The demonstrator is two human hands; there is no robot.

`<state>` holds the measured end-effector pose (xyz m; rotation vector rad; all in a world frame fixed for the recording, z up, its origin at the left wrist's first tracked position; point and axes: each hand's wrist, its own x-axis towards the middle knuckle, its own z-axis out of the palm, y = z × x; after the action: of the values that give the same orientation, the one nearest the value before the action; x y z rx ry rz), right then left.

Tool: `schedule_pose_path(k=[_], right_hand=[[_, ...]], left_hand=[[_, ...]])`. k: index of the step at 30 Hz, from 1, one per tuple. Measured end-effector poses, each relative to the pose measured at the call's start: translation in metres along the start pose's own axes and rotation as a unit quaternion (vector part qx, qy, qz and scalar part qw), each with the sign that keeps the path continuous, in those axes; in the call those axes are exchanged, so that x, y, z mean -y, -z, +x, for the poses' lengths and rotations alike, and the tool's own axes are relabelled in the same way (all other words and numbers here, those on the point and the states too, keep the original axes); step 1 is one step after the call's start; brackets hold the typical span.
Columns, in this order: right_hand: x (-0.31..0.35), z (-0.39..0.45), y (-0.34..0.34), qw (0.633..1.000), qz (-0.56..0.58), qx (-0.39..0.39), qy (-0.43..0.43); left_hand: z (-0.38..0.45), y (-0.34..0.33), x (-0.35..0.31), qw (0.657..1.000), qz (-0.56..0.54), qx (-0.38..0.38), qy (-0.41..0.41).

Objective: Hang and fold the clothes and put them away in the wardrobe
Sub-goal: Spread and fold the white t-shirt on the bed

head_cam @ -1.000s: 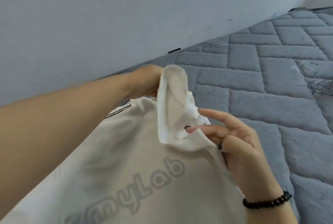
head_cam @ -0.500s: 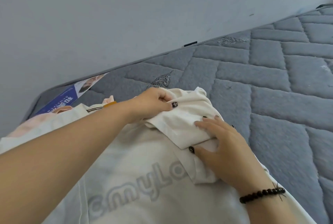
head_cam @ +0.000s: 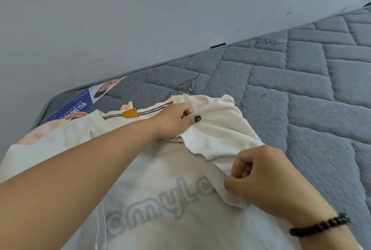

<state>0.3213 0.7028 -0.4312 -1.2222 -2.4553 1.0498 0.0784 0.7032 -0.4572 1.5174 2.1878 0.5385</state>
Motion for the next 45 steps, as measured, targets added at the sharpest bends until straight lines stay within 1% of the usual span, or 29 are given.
schedule_pose_path(k=[1, 3, 4, 5, 6, 7, 8, 9, 10, 12, 13, 14, 20, 22, 24, 26, 29, 31, 33, 35, 36, 37, 38, 39, 40, 41, 42, 43, 45], right_hand=[[0.002, -0.004, 0.004, 0.999, 0.018, 0.043, -0.006], [0.006, -0.01, 0.007, 0.991, 0.0, 0.134, -0.018], [0.007, -0.01, 0.006, 0.989, -0.012, 0.145, -0.015], [0.009, -0.008, 0.002, 0.994, -0.002, 0.106, 0.009], [0.01, -0.004, -0.002, 0.998, 0.013, 0.016, 0.057], [0.007, 0.002, -0.007, 0.987, 0.025, -0.099, 0.121], [0.009, 0.007, -0.012, 0.967, 0.021, -0.185, 0.172], [0.009, 0.012, -0.017, 0.957, 0.0, -0.21, 0.198], [0.005, 0.017, -0.027, 0.964, -0.047, -0.183, 0.189], [-0.004, 0.023, -0.043, 0.978, -0.168, -0.064, 0.107], [-0.01, 0.024, -0.047, 0.977, -0.203, -0.02, 0.07], [-0.014, 0.025, -0.05, 0.973, -0.223, -0.002, 0.054], [-0.003, 0.023, -0.061, 0.962, -0.267, -0.05, 0.035], [-0.001, 0.024, -0.063, 0.964, -0.259, -0.045, 0.043], [0.004, 0.025, -0.063, 0.971, -0.23, -0.024, 0.069], [0.01, 0.024, -0.064, 0.968, -0.225, 0.001, 0.108], [0.015, 0.023, -0.074, 0.957, -0.236, 0.026, 0.17], [0.014, 0.025, -0.077, 0.952, -0.238, 0.024, 0.19], [0.008, 0.028, -0.079, 0.954, -0.227, 0.017, 0.197], [0.008, 0.03, -0.082, 0.958, -0.189, -0.017, 0.215], [0.013, 0.029, -0.084, 0.963, -0.142, -0.055, 0.224], [0.019, 0.029, -0.085, 0.962, -0.07, -0.113, 0.237], [0.025, 0.03, -0.084, 0.945, 0.011, -0.195, 0.261], [0.031, 0.037, -0.081, 0.913, 0.061, -0.289, 0.282], [0.039, 0.046, -0.075, 0.886, 0.076, -0.36, 0.284], [0.046, 0.058, -0.067, 0.877, 0.074, -0.388, 0.275], [0.053, 0.074, -0.058, 0.887, 0.059, -0.378, 0.261], [0.056, 0.093, -0.053, 0.909, 0.041, -0.335, 0.243], [0.055, 0.127, -0.056, 0.959, -0.041, -0.2, 0.198]], left_hand=[[0.0, 0.0, 0.0, 1.0, 0.011, 0.0, -0.006], [0.0, 0.0, -0.001, 0.999, 0.032, -0.001, -0.014], [0.0, 0.0, -0.001, 0.999, 0.04, -0.002, -0.015], [0.0, 0.0, -0.001, 0.999, 0.046, -0.003, -0.016], [-0.001, 0.001, -0.002, 0.999, 0.051, -0.006, -0.017], [-0.002, 0.001, -0.002, 0.998, 0.056, -0.009, -0.017], [-0.004, 0.002, -0.002, 0.998, 0.061, -0.013, -0.019], [-0.006, 0.002, -0.003, 0.997, 0.069, -0.019, -0.02], [-0.007, 0.002, -0.003, 0.996, 0.079, -0.025, -0.02], [-0.012, 0.003, -0.003, 0.995, 0.094, -0.036, -0.013], [-0.015, 0.006, -0.002, 0.995, 0.094, -0.045, -0.005], [-0.02, 0.01, -0.001, 0.994, 0.09, -0.056, 0.004], [-0.072, 0.055, 0.031, 0.979, 0.081, -0.179, 0.046], [-0.097, 0.072, 0.051, 0.971, 0.082, -0.22, 0.051], [-0.124, 0.082, 0.078, 0.96, 0.117, -0.24, 0.086], [-0.148, 0.083, 0.109, 0.949, 0.18, -0.23, 0.121], [-0.169, 0.061, 0.142, 0.948, 0.229, -0.159, 0.154], [-0.169, 0.047, 0.15, 0.944, 0.22, -0.161, 0.187], [-0.166, 0.041, 0.151, 0.938, 0.231, -0.179, 0.187], [-0.166, 0.038, 0.155, 0.936, 0.238, -0.191, 0.175], [-0.166, 0.037, 0.156, 0.936, 0.237, -0.195, 0.171], [-0.166, 0.036, 0.158, 0.935, 0.237, -0.202, 0.169], [-0.166, 0.035, 0.159, 0.934, 0.239, -0.208, 0.167], [-0.166, 0.033, 0.159, 0.933, 0.239, -0.212, 0.166], [-0.165, 0.033, 0.159, 0.933, 0.239, -0.213, 0.166], [-0.164, 0.032, 0.16, 0.933, 0.238, -0.213, 0.167], [-0.164, 0.032, 0.16, 0.933, 0.238, -0.212, 0.169], [-0.164, 0.032, 0.16, 0.933, 0.239, -0.211, 0.168], [-0.163, 0.032, 0.162, 0.933, 0.24, -0.213, 0.166]])
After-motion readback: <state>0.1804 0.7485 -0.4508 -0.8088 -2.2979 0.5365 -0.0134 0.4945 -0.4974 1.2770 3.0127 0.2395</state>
